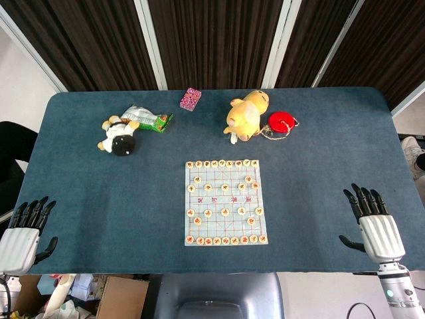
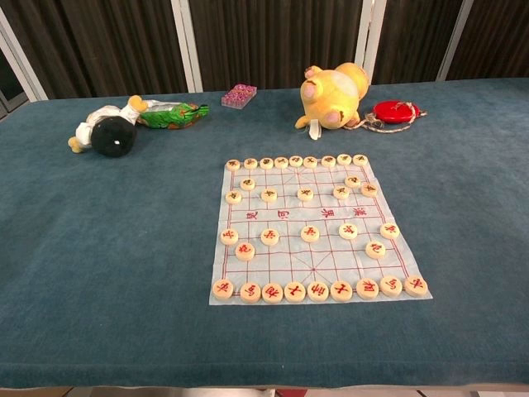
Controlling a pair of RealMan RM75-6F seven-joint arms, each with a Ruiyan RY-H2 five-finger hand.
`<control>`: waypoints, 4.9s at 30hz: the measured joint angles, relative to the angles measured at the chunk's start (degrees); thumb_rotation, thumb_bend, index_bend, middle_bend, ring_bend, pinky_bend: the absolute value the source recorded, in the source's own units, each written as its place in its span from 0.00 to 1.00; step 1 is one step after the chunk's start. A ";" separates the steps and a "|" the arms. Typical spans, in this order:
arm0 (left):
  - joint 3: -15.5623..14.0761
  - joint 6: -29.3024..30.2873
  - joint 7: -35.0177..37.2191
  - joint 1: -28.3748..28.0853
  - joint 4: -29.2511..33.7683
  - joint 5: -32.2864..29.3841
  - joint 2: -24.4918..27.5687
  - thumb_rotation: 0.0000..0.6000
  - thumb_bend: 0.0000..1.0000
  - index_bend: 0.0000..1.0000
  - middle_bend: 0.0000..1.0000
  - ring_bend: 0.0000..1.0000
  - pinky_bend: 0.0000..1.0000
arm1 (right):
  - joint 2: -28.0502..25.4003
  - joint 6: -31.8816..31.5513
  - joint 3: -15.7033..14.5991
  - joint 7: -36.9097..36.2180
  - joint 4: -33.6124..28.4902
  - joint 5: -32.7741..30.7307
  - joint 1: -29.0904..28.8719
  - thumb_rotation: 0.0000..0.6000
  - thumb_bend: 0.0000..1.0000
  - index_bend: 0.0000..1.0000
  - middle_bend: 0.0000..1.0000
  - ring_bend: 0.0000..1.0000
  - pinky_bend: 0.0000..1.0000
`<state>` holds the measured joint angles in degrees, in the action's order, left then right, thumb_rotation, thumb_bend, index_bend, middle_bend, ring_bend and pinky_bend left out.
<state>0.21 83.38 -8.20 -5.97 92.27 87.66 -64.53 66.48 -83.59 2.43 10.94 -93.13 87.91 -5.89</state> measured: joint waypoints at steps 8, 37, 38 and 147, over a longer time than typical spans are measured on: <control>-0.14 -0.20 0.45 0.14 0.29 -0.30 0.21 1.00 0.38 0.00 0.00 0.00 0.02 | 0.47 0.56 -0.23 -0.57 0.78 1.54 -0.80 1.00 0.10 0.00 0.00 0.00 0.00; 0.33 -2.15 3.07 -0.85 -0.19 -1.58 0.85 1.00 0.38 0.00 0.00 0.00 0.02 | 8.98 24.06 -1.03 -2.90 12.53 13.98 -24.20 1.00 0.35 0.56 0.05 0.00 0.00; 0.30 -2.07 3.07 -0.83 -0.19 -1.49 0.86 1.00 0.38 0.00 0.00 0.00 0.02 | 9.86 24.36 -1.11 -2.47 13.32 13.85 -24.54 1.00 0.36 0.56 0.05 0.00 0.00; 1.49 1.25 3.92 1.00 0.82 -2.63 2.43 1.00 0.38 0.00 0.00 0.00 0.02 | 29.47 34.96 0.76 13.51 19.61 -2.51 -39.56 1.00 0.48 0.58 0.09 0.00 0.00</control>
<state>1.71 84.63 -4.28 -4.97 93.09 85.03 -62.11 95.94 -48.63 3.19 24.45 -73.52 85.41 -45.45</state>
